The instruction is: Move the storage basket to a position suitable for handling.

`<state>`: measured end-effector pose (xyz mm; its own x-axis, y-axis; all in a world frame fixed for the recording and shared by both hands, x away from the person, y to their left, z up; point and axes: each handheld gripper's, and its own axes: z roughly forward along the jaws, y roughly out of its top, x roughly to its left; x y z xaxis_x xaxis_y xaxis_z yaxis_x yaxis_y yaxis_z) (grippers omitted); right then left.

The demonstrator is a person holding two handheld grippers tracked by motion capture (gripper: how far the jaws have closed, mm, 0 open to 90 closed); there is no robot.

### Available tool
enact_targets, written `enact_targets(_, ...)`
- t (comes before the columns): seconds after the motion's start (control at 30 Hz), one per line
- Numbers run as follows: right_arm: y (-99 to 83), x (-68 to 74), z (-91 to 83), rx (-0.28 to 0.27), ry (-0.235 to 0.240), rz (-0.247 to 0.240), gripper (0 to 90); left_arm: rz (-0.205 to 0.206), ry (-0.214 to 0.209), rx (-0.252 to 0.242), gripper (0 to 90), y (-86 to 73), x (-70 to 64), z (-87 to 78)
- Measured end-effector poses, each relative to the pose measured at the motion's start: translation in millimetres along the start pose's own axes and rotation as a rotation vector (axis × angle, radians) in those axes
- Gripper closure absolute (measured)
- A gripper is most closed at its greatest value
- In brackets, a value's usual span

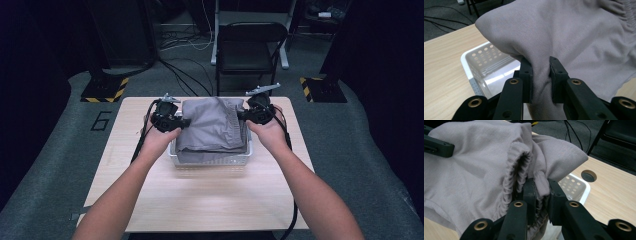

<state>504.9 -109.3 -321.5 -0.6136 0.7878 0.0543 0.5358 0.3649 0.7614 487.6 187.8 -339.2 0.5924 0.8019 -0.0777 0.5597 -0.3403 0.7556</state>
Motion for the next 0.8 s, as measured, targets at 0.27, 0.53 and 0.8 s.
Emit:
enact_targets(0.27,2.0,-9.2,9.7,0.016,-0.018,0.007,79.0,0.009,-0.001,0.012,75.8,7.3,5.9,12.4)
enact_targets(0.53,3.3,-15.7,24.2,0.037,-0.043,0.023,79.0,0.013,0.009,0.037,75.8,10.4,13.3,31.7)
enact_targets(0.8,2.6,-22.5,40.6,0.062,-0.055,0.030,78.9,0.010,0.026,0.072,75.8,8.0,19.9,50.1)
